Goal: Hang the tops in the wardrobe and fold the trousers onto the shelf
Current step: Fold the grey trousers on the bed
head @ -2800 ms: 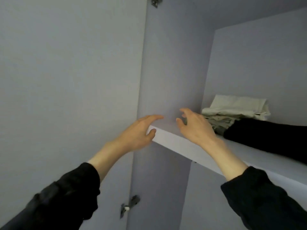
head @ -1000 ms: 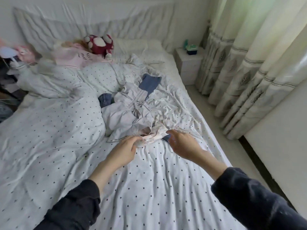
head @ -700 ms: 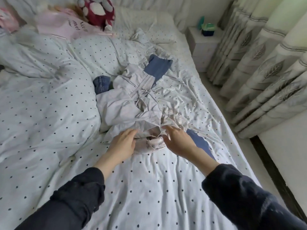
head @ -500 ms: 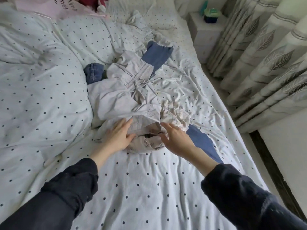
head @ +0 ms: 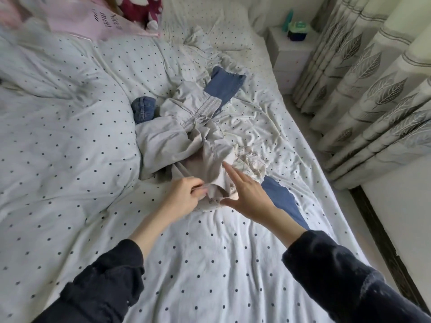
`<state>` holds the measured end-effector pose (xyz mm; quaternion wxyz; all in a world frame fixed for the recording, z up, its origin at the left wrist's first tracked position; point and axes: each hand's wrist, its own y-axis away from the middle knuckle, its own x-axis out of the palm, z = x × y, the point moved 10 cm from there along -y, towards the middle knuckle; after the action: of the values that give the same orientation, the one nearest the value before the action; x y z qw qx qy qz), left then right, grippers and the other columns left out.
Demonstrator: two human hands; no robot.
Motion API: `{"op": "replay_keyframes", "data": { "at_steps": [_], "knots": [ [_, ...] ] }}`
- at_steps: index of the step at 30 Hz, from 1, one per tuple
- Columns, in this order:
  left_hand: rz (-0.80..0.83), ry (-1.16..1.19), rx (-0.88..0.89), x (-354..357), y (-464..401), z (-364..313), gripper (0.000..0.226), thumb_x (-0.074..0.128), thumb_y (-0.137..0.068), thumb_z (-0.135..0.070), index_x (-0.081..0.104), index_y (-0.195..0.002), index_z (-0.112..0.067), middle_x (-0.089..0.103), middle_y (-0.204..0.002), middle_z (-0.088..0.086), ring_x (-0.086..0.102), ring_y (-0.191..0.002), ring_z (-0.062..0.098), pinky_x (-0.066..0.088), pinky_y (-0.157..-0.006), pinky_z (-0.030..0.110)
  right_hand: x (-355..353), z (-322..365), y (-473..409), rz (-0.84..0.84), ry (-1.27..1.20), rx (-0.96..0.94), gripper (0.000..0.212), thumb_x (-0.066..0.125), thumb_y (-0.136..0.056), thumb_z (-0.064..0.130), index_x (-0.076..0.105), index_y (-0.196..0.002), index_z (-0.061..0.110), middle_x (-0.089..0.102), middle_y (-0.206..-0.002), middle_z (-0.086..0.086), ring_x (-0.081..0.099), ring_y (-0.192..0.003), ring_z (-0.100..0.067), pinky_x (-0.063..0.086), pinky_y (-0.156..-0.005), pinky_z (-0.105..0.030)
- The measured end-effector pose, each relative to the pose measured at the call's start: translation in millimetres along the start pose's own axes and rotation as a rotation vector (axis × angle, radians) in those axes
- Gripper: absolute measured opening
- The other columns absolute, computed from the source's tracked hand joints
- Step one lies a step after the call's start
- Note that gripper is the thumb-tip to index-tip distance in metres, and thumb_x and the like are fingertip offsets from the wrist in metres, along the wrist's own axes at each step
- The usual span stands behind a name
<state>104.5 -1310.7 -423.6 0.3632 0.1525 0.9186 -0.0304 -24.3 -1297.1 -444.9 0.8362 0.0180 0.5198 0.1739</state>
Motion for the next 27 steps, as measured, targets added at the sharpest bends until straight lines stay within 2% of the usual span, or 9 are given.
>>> {"op": "replay_keyframes", "data": {
  "at_steps": [2, 6, 9, 11, 14, 18, 21, 25, 27],
  "knots": [
    [0.025, -0.011, 0.008, -2.0, 15.7, -17.6, 0.05, 0.062, -0.087, -0.007, 0.033, -0.051, -0.026, 0.033, -0.053, -0.009, 0.033, -0.052, 0.006, 0.025, -0.051, 0.022, -5.4, 12.0, 11.6, -0.045, 0.052, -0.066, 0.084, 0.064, -0.086, 0.039, 0.011, -0.15, 0.031, 0.024, -0.155, 0.003, 0.039, -0.133, -0.023, 0.032, -0.108, -0.041],
    [0.15, -0.039, -0.023, 4.4, 54.1, -33.7, 0.049, 0.062, -0.089, -0.016, 0.029, -0.054, -0.02, 0.03, -0.054, -0.008, 0.029, -0.05, 0.004, 0.027, -0.05, 0.019, -27.3, 30.5, 41.0, -0.123, 0.09, -0.13, 0.067, 0.062, -0.087, 0.036, 0.031, -0.146, 0.03, 0.036, -0.15, 0.003, 0.04, -0.133, -0.021, 0.03, -0.108, -0.043],
    [0.248, -0.083, -0.034, 14.4, 84.7, -56.9, 0.047, 0.062, -0.089, -0.023, 0.029, -0.056, -0.016, 0.032, -0.055, -0.005, 0.028, -0.052, 0.007, 0.026, -0.049, 0.02, -29.5, 44.9, 71.2, -0.022, 0.132, -0.165, 0.054, 0.059, -0.091, 0.03, 0.041, -0.142, 0.026, 0.041, -0.147, 0.003, 0.052, -0.123, -0.021, 0.037, -0.1, -0.035],
    [0.317, -0.168, -0.029, 22.9, 102.4, -71.7, 0.046, 0.063, -0.088, -0.026, 0.031, -0.056, -0.015, 0.036, -0.056, -0.003, 0.032, -0.054, 0.01, 0.024, -0.049, 0.021, -27.2, 45.9, 95.5, 0.057, 0.174, -0.136, 0.036, 0.053, -0.094, 0.022, 0.056, -0.13, 0.021, 0.061, -0.126, -0.005, 0.061, -0.107, -0.025, 0.04, -0.085, -0.031],
    [0.415, -0.285, -0.005, 45.4, 148.6, -97.5, 0.046, 0.061, -0.088, -0.029, 0.031, -0.057, -0.014, 0.036, -0.055, -0.002, 0.034, -0.056, 0.013, 0.024, -0.053, 0.029, -15.2, 30.5, 153.7, 0.23, 0.163, -0.023, 0.03, 0.049, -0.094, 0.018, 0.065, -0.119, 0.025, 0.069, -0.103, -0.008, 0.059, -0.091, -0.023, 0.035, -0.07, -0.028],
    [0.596, -0.375, 0.042, 102.9, 220.2, -124.5, 0.048, 0.06, -0.089, -0.028, 0.03, -0.054, -0.015, 0.035, -0.055, -0.001, 0.038, -0.064, 0.019, 0.021, -0.055, 0.029, 17.8, 4.8, 240.4, 0.517, 0.109, 0.096, 0.028, 0.047, -0.094, 0.016, 0.067, -0.114, 0.02, 0.067, -0.1, -0.004, 0.052, -0.088, -0.018, 0.041, -0.076, -0.028],
    [0.617, -0.363, 0.039, 132.4, 240.6, -125.4, 0.047, 0.06, -0.087, -0.023, 0.029, -0.052, -0.015, 0.031, -0.052, 0.0, 0.034, -0.06, 0.02, 0.028, -0.059, 0.031, 36.9, -13.5, 276.0, 0.6, 0.104, 0.157, 0.036, 0.044, -0.093, 0.011, 0.062, -0.123, 0.021, 0.057, -0.096, 0.003, 0.046, -0.088, -0.017, 0.034, -0.074, -0.023],
    [0.64, -0.339, -0.002, 150.4, 251.3, -110.3, 0.04, 0.055, -0.088, -0.023, 0.034, -0.056, -0.013, 0.035, -0.056, 0.001, 0.039, -0.063, 0.022, 0.035, -0.062, 0.033, 55.9, -23.4, 293.8, 0.711, -0.006, 0.241, 0.046, 0.049, -0.088, 0.009, 0.051, -0.132, 0.025, 0.058, -0.119, 0.0, 0.052, -0.096, -0.018, 0.035, -0.063, -0.017],
    [0.723, -0.326, -0.043, 160.9, 261.5, -94.8, 0.031, 0.052, -0.088, -0.039, 0.051, -0.07, -0.013, 0.053, -0.071, 0.002, 0.054, -0.08, 0.023, 0.044, -0.073, 0.034, 60.2, -24.4, 294.4, 0.72, -0.069, 0.278, 0.055, 0.049, -0.088, 0.009, 0.043, -0.139, 0.028, 0.054, -0.128, -0.001, 0.053, -0.111, -0.017, 0.038, -0.078, -0.018]
  ]
}}
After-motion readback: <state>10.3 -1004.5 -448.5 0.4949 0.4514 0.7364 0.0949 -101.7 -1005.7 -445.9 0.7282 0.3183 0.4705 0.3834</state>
